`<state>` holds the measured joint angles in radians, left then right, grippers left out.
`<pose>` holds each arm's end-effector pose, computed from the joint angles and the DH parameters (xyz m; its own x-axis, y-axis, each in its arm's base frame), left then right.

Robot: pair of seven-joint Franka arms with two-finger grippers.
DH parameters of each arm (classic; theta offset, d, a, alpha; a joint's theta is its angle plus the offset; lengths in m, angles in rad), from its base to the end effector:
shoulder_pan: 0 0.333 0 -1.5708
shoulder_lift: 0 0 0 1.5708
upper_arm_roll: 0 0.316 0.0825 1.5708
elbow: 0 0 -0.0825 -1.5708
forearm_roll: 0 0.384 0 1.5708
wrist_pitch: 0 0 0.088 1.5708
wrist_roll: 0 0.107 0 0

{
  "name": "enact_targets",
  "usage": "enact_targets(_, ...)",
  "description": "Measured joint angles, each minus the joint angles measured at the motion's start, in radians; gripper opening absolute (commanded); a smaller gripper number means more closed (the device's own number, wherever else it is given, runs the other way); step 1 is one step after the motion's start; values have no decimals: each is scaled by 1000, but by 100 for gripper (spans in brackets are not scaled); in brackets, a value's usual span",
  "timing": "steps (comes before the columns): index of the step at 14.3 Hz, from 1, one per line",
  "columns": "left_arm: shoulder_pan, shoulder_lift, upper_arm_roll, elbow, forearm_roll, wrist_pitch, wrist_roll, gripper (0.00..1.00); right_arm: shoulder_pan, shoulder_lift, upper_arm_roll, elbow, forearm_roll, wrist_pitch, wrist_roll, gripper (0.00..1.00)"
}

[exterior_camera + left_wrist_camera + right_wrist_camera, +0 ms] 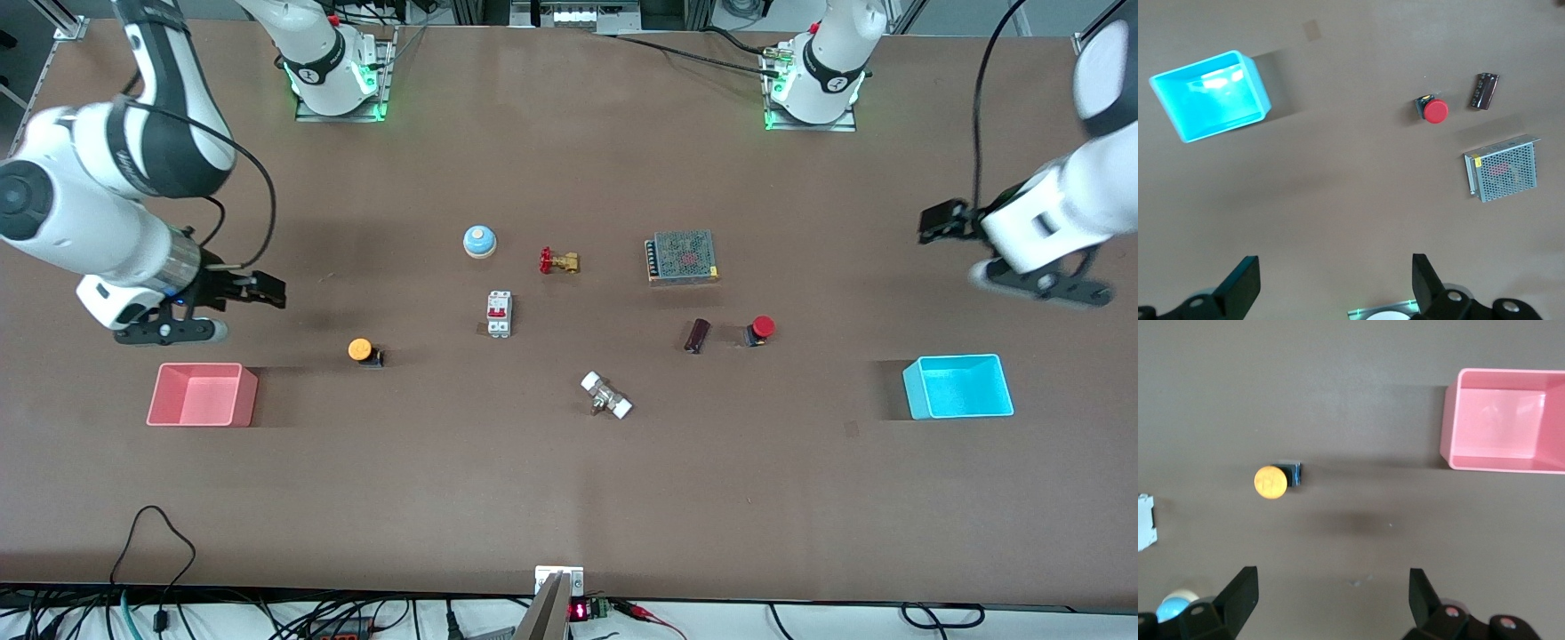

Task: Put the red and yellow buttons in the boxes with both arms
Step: 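Lower the right gripper onto the yellow button while the left gripper lowers onto the red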

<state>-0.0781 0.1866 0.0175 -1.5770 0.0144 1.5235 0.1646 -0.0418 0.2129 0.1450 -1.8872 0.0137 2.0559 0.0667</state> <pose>0.5914 -0.0350 0.5108 0.9461 -0.2204 -0.2374 -0.2216 -0.9749 0.0218 0.6007 0.0592 0.3923 0.9986 0.0281 -0.0450 0.0264 -0.9989 -0.0395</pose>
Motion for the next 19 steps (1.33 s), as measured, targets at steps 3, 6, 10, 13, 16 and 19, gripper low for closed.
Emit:
enact_targets(3,-9,92,-51,-24,-1,142,-93,100,4,35,32,-49,0,106,52,100)
enact_targets(6,-52,142,-77,-97,-1,314,-230,100,23,86,41,-77,0,203,73,100)
enact_targets(10,-82,162,-78,-239,-1,526,-367,100,53,149,42,-78,0,277,86,100)
enact_targets(13,-114,168,-79,-375,-1,731,-445,100,64,189,42,-78,0,330,94,100)
enact_targets(16,-123,183,-79,-504,-1,959,-466,100,75,226,42,-78,0,381,95,100)
enact_targets(19,-137,218,-79,-567,-1,1081,-498,100,80,246,42,-78,0,413,97,100)
